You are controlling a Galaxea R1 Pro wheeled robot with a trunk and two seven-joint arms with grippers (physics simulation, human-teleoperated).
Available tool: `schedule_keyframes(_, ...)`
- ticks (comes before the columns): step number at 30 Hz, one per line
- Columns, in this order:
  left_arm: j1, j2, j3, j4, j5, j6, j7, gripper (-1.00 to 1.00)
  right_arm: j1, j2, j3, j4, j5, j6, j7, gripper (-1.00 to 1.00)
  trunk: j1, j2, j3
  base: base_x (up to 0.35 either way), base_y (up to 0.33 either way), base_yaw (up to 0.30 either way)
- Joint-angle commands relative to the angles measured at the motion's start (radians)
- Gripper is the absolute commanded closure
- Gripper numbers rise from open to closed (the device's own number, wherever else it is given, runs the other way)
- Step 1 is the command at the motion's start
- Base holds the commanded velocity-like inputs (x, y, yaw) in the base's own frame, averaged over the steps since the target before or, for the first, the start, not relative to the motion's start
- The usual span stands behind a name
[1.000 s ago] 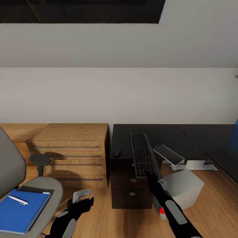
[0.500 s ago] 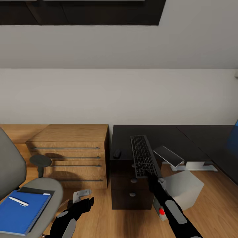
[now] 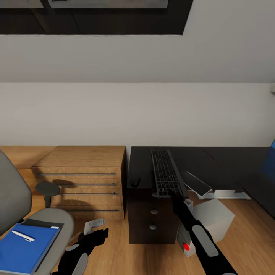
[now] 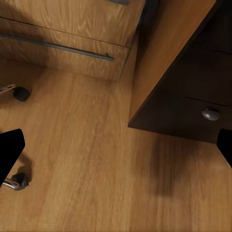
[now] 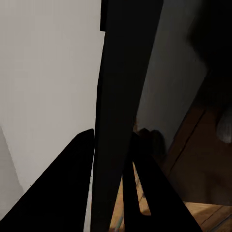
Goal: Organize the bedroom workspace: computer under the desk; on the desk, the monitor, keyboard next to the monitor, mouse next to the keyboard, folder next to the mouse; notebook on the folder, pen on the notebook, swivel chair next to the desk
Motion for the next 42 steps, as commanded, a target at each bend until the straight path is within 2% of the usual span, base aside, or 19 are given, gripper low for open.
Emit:
schedule_keyframes(1, -0.001, 0.0, -0.001, -0.001, 0.01, 0.003, 0.009, -1.0, 0.005, 0.0, -0.001, -0.012, -0.009, 0.007, 0.003, 1.0, -0.004, 0.007, 0.002, 0.0, 0.0, 0.0)
schedule_keyframes(3, -0.001, 0.0, -0.001, -0.001, 0.009, 0.002, 0.009, -1.0, 0.044, 0.001, 0.0, -0.104, -0.009, 0.008, -0.019, 1.0, -0.012, 0.021, 0.008, 0.0, 0.0, 0.0)
schedule_keyframes(7, -0.001, 0.0, -0.001, -0.001, 0.008, 0.002, 0.008, -1.0, 0.106, 0.004, 0.001, -0.243, -0.015, 0.011, -0.143, 1.0, -0.012, 0.021, 0.008, 0.0, 0.0, 0.0)
schedule_keyframes(9, -0.001, 0.0, -0.001, -0.001, 0.008, 0.002, 0.008, -1.0, 0.163, 0.011, 0.002, -0.363, -0.017, 0.012, -0.199, 1.0, -0.012, 0.021, 0.008, 0.0, 0.0, 0.0)
schedule_keyframes(15, -0.001, 0.001, -0.001, -0.001, 0.008, 0.002, 0.007, -1.0, 0.279, 0.016, 0.003, -0.573, -0.018, 0.03, -0.234, 1.0, -0.012, 0.021, 0.008, 0.0, 0.0, 0.0)
schedule_keyframes(23, -0.001, 0.002, -0.001, -0.001, 0.009, 0.002, 0.006, -1.0, 0.295, 0.017, 0.004, -0.591, -0.018, 0.041, -0.237, 1.0, -0.012, 0.021, 0.008, -0.052, -0.053, 0.0)
schedule_keyframes(42, -0.001, 0.002, -0.001, 0.023, 0.005, 0.001, 0.009, -1.0, 0.296, 0.019, 0.007, -0.588, -0.017, 0.034, -0.236, 1.0, -0.012, 0.021, 0.008, -0.239, -0.235, 0.0)
